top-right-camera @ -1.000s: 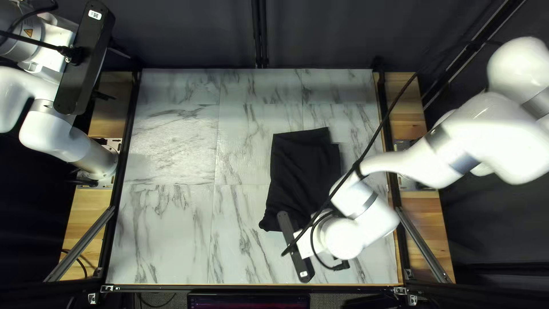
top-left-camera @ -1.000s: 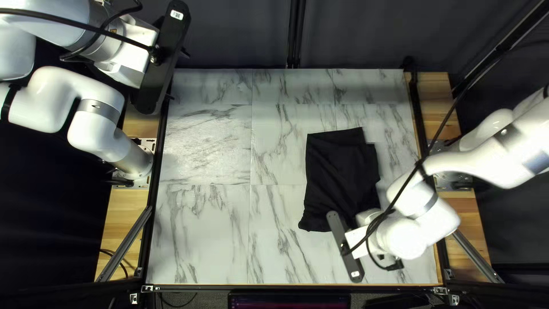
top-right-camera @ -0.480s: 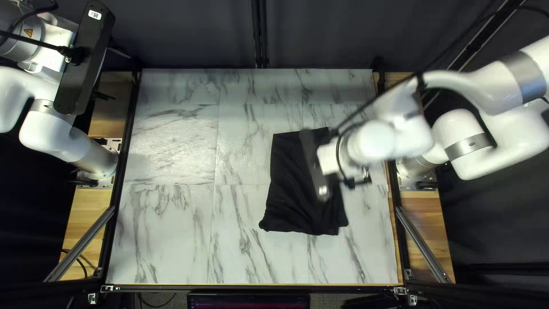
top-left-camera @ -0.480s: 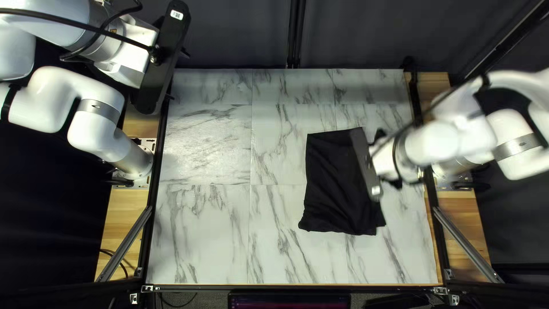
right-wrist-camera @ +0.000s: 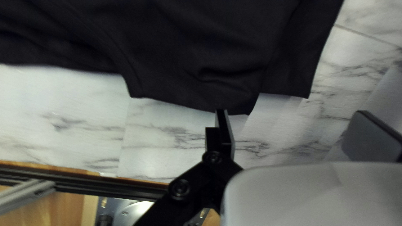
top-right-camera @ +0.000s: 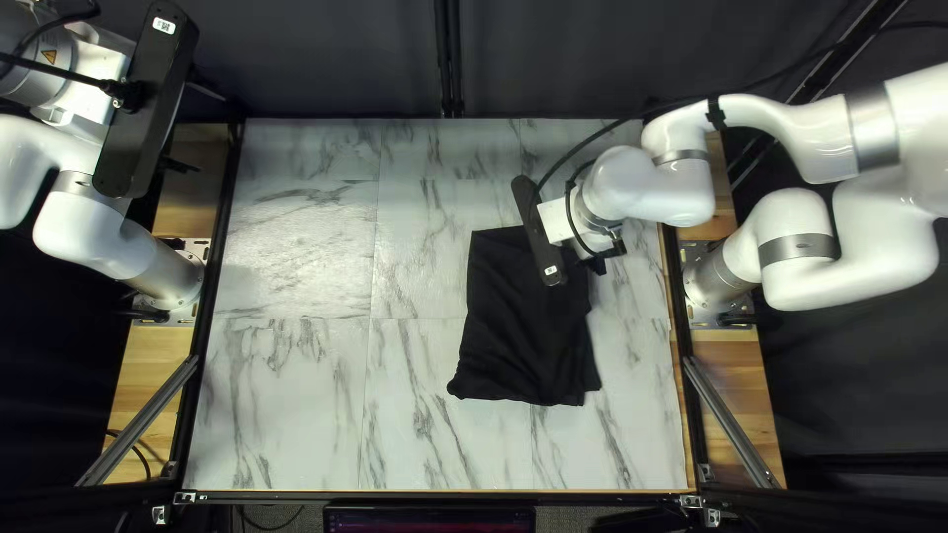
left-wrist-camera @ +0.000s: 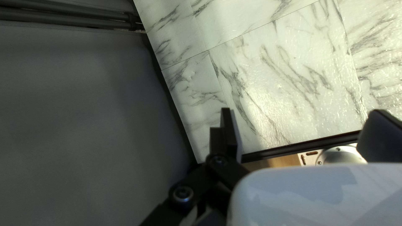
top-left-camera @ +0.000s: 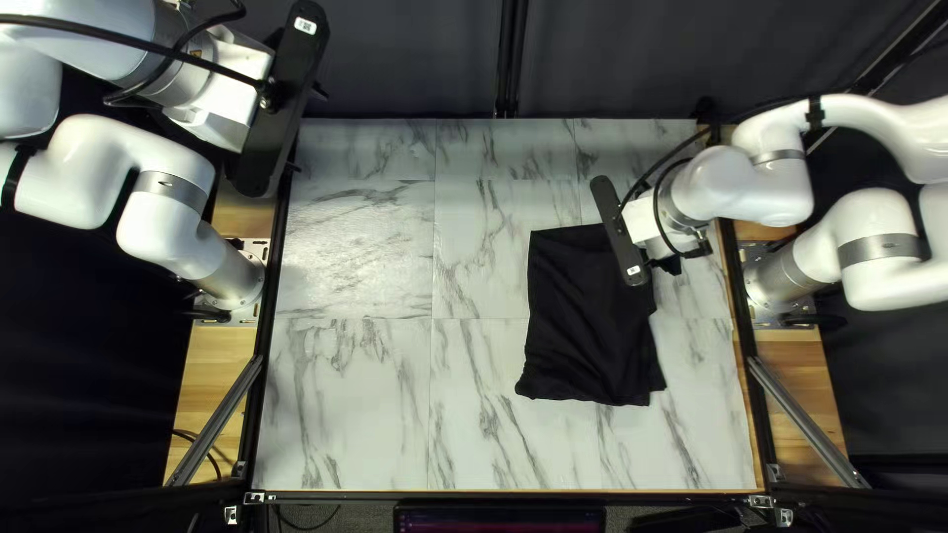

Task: Fold t-shirt

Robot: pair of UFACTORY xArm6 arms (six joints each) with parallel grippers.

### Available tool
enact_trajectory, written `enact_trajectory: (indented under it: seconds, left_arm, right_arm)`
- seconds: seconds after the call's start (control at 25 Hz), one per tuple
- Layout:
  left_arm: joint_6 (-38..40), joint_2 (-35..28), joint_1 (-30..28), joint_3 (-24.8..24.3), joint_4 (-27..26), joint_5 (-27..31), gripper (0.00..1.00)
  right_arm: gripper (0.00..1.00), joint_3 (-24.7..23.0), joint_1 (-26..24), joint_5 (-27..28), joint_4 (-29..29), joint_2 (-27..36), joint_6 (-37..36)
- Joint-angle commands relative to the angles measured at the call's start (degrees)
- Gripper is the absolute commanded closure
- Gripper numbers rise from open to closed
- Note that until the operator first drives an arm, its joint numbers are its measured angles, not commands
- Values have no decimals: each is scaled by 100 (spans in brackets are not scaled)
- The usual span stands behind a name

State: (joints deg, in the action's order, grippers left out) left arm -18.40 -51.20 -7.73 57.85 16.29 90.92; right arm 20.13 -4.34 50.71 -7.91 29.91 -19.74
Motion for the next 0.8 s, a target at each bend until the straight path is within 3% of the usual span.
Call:
enact_trajectory:
  seconds: [0.04, 0.28, 0.56, 0.64, 0.68, 0.72, 0.8]
  left_arm:
    - [0, 0, 0, 0, 0, 0, 0]
    - [0, 0, 0, 0, 0, 0, 0]
    - [0, 0, 0, 0, 0, 0, 0]
    - [0, 0, 0, 0, 0, 0, 0]
    - [0, 0, 0, 0, 0, 0, 0]
    - [0, 0, 0, 0, 0, 0, 0]
    - [0, 0, 0, 0, 0, 0, 0]
  right_arm:
    - [0, 7, -282, -27, 292, -329, -856]
    - [0, 21, -366, -183, 300, -853, -1260]
    - [0, -272, -359, -899, -30, -1219, -1051]
    - [13, -276, -356, -968, -99, -1237, -989]
    - [72, -273, -352, -979, -117, -1236, -964]
    - [100, -267, -348, -995, -148, -1229, -925]
    - [100, -269, -354, -1025, -175, -1229, -906]
